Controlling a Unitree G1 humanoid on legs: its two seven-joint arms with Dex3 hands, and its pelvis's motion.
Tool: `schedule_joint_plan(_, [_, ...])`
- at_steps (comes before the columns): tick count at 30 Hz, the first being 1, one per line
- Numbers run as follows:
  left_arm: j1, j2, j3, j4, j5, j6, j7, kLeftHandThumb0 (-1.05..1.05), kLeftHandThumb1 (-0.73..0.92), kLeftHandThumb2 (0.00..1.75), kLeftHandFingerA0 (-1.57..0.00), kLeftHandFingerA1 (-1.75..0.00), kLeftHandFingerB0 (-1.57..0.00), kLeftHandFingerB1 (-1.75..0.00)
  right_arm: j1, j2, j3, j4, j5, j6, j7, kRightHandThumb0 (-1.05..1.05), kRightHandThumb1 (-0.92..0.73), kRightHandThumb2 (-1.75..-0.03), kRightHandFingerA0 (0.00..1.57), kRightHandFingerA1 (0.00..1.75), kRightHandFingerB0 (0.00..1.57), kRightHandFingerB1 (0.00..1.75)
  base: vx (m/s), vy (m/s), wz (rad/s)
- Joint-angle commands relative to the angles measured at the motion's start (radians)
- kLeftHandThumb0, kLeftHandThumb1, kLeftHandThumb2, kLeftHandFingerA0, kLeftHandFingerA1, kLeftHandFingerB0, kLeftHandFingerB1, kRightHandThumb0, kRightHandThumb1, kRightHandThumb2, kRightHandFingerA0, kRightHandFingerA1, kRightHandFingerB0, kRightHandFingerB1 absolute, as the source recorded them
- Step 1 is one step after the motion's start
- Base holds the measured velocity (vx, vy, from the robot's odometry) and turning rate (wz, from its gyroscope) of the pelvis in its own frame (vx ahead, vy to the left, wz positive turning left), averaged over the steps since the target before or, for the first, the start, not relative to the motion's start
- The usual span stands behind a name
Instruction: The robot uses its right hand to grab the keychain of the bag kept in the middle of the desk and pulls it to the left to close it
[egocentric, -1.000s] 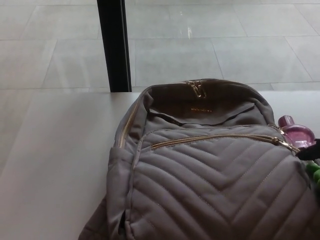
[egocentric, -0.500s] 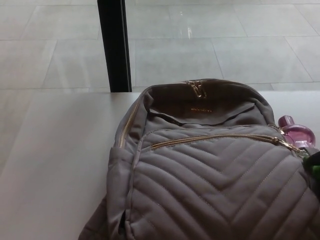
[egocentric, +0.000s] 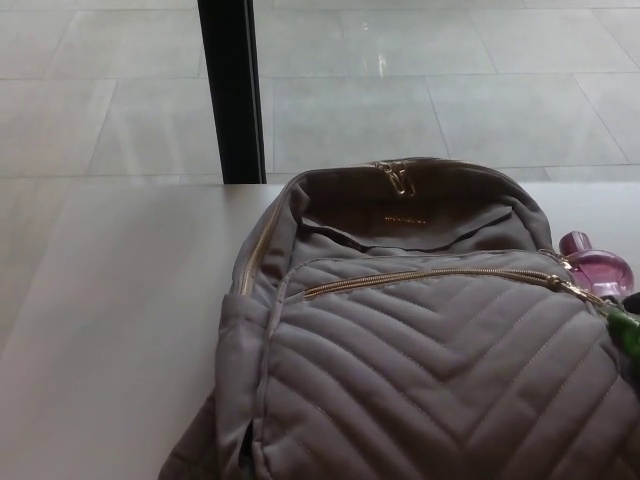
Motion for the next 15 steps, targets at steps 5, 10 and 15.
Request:
schedule_joint_plan(5, [0.006, 0.005, 0.007, 0.004, -0.018, -0.032, -0.005, -0.82, 0.92, 0.75, -0.59, -0.52, -0.49, -0.42, -0.001, 0.039, -0.004, 0.025, -0.08, 0.072, -0.027, -0.55, -0.6, -0.61, 0.86, 1.2, 0.09, 0.22, 0.0, 0.0, 0.0])
schedule_joint_plan(10, [0.006, 0.005, 0.011, 0.005, -0.023, -0.029, 0.0, -0.83, 0.92, 0.76, -0.61, -0.51, -0.5, -0.4, -0.007, 0.034, -0.027, 0.038, -0.057, 0.078, -0.006, -0.54, -0.62, -0.58, 0.89, 0.94, 0.15, 0.29, 0.0, 0.0, 0.0])
schedule_joint_plan(15, [0.0, -0.002, 0.021, 0.004, -0.036, -0.03, 0.001, -0.9, 0.79, 0.91, -0.58, -0.57, -0.45, -0.47, 0.013, 0.032, -0.038, 0.056, -0.026, 0.027, -0.009, -0.58, -0.51, -0.83, 1.01, 0.98, 0.2, 0.44, 0.0, 0.0, 0.0])
